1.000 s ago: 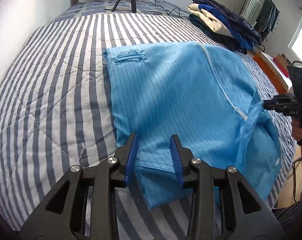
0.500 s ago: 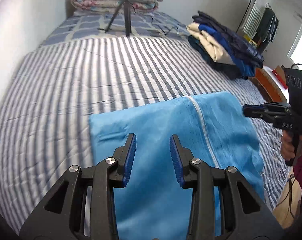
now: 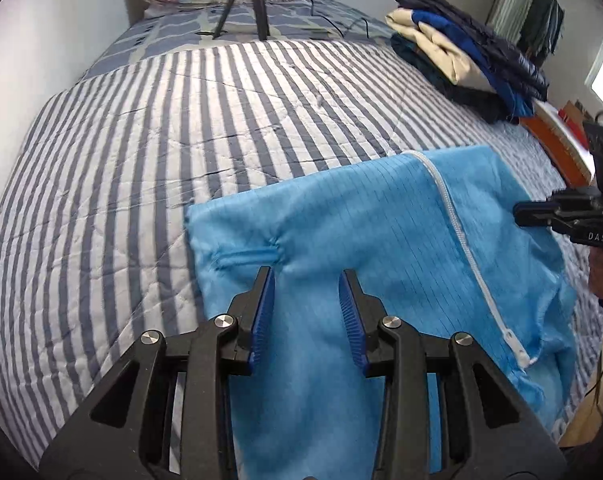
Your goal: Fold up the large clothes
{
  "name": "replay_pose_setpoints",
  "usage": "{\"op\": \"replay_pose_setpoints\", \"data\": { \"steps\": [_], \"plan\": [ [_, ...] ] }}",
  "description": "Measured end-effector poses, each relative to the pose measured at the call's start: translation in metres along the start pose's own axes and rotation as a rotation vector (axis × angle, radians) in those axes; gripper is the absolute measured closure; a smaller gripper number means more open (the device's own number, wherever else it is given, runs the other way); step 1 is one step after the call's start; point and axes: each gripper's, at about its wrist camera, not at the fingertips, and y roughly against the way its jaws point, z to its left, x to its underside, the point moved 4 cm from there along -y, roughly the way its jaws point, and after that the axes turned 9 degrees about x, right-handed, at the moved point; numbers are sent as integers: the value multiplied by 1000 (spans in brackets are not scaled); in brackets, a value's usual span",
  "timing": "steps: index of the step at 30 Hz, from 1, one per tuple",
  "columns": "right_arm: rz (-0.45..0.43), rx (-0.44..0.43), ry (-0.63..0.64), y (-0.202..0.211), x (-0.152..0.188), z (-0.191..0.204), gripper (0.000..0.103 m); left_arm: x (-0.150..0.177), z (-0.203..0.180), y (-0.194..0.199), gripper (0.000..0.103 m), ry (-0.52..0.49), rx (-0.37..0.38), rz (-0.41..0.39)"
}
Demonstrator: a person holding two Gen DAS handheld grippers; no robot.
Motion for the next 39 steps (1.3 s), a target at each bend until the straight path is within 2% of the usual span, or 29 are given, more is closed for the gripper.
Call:
{"op": "replay_pose_setpoints", "data": {
  "steps": [4, 10, 14, 16, 17, 18, 20, 22, 27, 34, 39],
  "plan": [
    [20, -34, -4, 19, 28, -5, 95, 19, 6, 22, 67, 41, 73, -13],
    [72, -97, -54, 26, 74, -14, 95, 60, 10, 27, 67, 15, 48, 40],
    [58, -94, -56, 45, 83, -15, 95, 71, 13, 39, 67, 30, 53, 35],
    [37, -89, -66, 52, 78, -20, 93, 73, 22, 52, 66, 82, 67, 8],
    [22, -85, -70, 58, 76, -23, 81, 73, 27, 58, 61, 126, 95, -8],
    [5, -84, -76, 64, 75, -26, 60, 73, 34, 64, 50, 177, 128, -29],
    [-39, -73, -95, 71, 71, -33, 38, 74, 45, 71, 40, 274, 203, -55],
    [-54, -84, -123, 71, 66, -40, 37, 77, 55, 70, 40, 384, 316, -51],
    [9, -180, -247, 45, 65, -53, 37, 80, 70, 55, 40, 560, 446, -33],
    [58, -287, -356, 21, 72, -63, 37, 83, 89, 47, 40, 659, 505, -24],
    [53, -362, -397, 19, 78, -66, 37, 83, 90, 43, 40, 638, 512, -12]
  ]
}}
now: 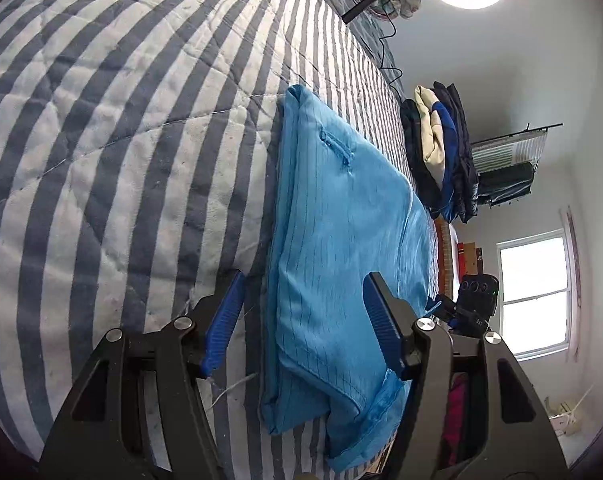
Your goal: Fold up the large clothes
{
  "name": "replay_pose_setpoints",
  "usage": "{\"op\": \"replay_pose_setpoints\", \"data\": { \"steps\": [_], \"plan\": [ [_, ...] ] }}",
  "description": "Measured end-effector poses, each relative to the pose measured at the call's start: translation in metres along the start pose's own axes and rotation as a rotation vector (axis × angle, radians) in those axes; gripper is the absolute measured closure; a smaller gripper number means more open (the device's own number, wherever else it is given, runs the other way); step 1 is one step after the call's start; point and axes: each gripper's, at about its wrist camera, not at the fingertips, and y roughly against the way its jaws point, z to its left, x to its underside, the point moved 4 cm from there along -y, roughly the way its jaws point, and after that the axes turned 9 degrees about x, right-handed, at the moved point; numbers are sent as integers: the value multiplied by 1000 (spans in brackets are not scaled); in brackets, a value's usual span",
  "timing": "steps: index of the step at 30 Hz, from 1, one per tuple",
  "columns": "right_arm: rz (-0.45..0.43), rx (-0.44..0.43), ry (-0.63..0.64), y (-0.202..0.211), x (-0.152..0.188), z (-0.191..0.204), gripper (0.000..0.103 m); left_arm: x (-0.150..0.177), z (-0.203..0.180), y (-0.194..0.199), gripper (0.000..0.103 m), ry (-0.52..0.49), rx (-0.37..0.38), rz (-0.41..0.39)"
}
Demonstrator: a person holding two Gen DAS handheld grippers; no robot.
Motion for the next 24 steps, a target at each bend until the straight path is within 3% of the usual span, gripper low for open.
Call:
{"op": "replay_pose_setpoints", "data": {
  "steps": [6, 13, 17, 20, 24],
  "plan": [
    [-1, -106, -59, -7, -12, -5, 38, -9, -10, -17, 42, -17, -12, 8],
    [37, -102, -4, -27, -16, 22, 46, -12, -23, -38, 56, -60, -70, 24],
    [69, -61, 12, -36, -14, 30, 72, -8, -31, -40, 75, -104, -121, 32],
    [73, -35, 40, -35, -11, 38, 81, -6, -41, -40, 88, -150, -147, 27],
    [54, 15, 85, -29, -12, 49, 93, -2, -61, -41, 94, -241, -186, 13]
  ]
}}
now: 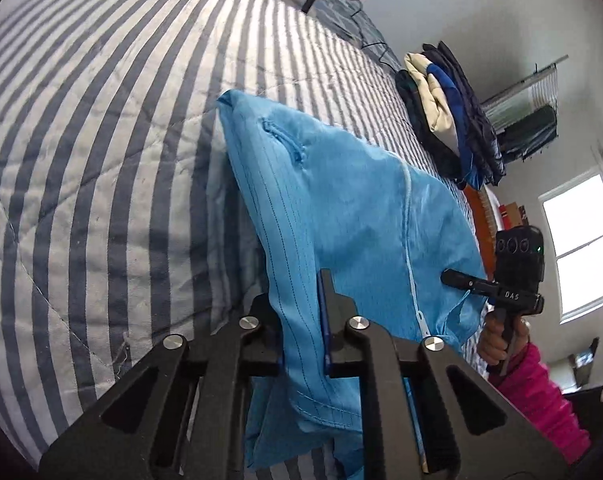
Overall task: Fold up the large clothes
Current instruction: 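Lift the folded coat with the left gripper and carry it toward the clothes stack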
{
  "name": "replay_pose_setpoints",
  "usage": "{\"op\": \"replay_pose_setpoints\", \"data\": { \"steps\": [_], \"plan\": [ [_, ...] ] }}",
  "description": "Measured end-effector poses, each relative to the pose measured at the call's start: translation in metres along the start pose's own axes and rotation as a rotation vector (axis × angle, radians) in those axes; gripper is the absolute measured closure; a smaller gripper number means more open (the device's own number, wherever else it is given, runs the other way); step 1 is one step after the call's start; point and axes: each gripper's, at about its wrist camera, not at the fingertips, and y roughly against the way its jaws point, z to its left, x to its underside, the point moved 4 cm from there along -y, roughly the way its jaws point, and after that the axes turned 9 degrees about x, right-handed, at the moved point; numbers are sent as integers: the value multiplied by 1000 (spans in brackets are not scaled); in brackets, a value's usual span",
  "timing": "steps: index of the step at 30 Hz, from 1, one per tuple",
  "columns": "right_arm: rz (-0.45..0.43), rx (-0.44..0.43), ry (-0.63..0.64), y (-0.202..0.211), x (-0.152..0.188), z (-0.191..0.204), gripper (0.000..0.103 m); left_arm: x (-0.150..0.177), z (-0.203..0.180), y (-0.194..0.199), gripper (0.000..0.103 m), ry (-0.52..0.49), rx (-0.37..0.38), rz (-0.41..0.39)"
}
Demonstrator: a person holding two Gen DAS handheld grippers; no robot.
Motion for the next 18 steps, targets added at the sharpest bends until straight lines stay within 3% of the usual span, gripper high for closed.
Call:
{"op": "replay_pose_setpoints", "data": {
  "steps": [8, 18],
  "plan": [
    [-41, 166, 147, 13, -8, 38, 98, -3, -37, 10, 97, -111, -32, -33],
    [-92, 265, 261, 54, -19, 62, 99, -15, -83, 4, 98, -213, -31, -39]
  ]
}}
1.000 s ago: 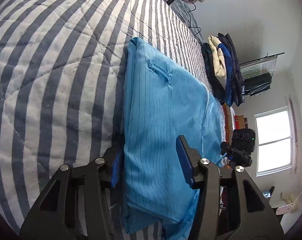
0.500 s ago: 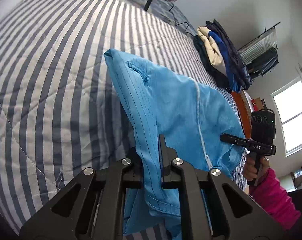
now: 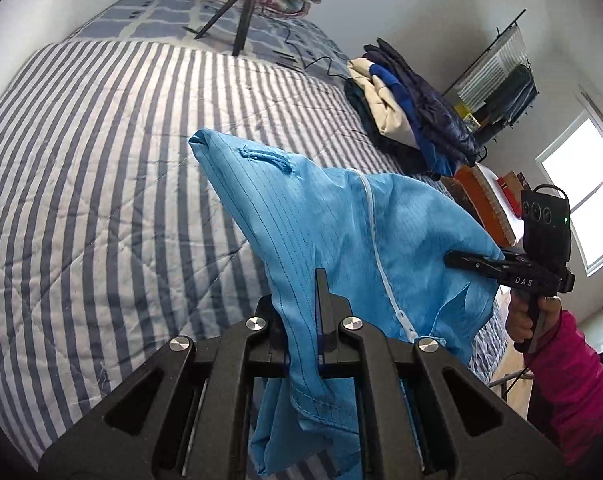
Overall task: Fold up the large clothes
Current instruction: 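Lift the folded coat with the left gripper and carry it toward the clothes stack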
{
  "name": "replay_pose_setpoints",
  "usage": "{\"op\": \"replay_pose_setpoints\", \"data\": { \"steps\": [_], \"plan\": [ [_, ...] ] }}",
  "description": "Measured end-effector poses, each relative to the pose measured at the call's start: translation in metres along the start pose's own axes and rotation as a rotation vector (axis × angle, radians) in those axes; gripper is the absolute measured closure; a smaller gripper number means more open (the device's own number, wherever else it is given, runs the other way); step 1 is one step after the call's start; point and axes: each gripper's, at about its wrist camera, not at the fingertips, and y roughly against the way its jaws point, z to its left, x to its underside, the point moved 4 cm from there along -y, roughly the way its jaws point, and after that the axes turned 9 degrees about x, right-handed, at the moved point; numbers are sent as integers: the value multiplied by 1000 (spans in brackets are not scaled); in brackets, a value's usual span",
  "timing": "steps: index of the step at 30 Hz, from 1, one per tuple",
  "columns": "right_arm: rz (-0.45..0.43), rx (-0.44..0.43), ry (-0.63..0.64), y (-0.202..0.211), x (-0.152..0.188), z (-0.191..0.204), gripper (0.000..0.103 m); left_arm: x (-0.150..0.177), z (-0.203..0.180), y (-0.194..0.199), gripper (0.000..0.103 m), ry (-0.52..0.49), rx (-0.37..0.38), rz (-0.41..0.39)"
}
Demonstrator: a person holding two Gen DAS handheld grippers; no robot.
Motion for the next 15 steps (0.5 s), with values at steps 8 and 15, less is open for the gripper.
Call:
{"op": "replay_pose_setpoints", "data": {
  "steps": [8, 15],
  "plan": [
    [-56, 70, 20, 45, -6, -23, 99, -23, -39, -11, 98, -70, 29, -16],
    [-117, 154, 39, 86, -20, -50, 99, -55, -83, -25, 98, -148, 53, -46]
  ]
}}
